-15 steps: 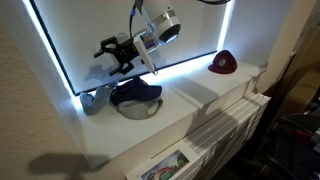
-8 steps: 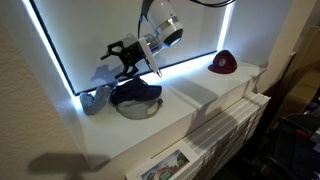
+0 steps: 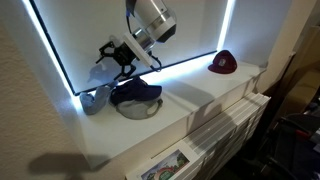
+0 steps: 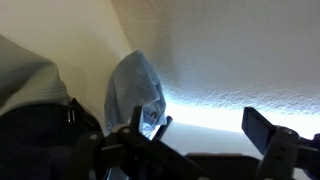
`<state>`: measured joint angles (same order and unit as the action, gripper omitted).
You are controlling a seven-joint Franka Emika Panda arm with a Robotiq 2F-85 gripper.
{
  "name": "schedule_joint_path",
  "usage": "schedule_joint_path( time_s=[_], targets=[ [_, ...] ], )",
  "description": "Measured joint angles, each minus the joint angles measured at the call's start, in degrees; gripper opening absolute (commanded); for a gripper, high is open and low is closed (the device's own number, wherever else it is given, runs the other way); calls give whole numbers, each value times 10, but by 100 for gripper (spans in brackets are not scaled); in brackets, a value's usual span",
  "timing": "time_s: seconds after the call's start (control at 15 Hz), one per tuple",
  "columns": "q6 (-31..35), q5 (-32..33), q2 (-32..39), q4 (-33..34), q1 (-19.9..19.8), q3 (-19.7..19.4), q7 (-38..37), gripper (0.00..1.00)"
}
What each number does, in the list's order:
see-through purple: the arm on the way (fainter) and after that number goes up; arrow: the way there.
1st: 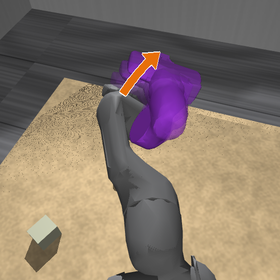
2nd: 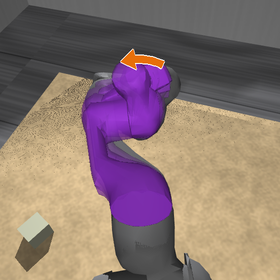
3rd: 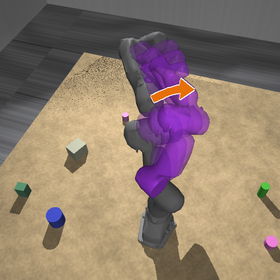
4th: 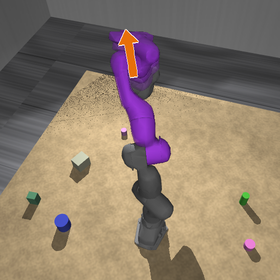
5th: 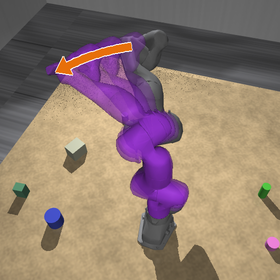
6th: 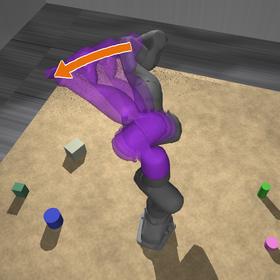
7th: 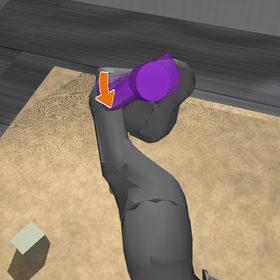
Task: Move the grey cap to the right
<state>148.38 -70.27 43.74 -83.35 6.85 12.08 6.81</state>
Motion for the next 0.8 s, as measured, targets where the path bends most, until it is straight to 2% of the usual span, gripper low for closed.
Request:
schedule_joint_path(
  time_s=[0.13,0.27,0.4,0.6,0.8],
  targets=[
    [43,42,-23,-10,53,-32,-100,100],
    [54,76,-40,-20,123,-98,-198,100],
    [55,90,-46,-25,167,-142,-249,100],
    [56,90,-45,-29,172,-152,-253,100],
    [52,91,-25,-10,128,-96,-226,100]
  ],
)
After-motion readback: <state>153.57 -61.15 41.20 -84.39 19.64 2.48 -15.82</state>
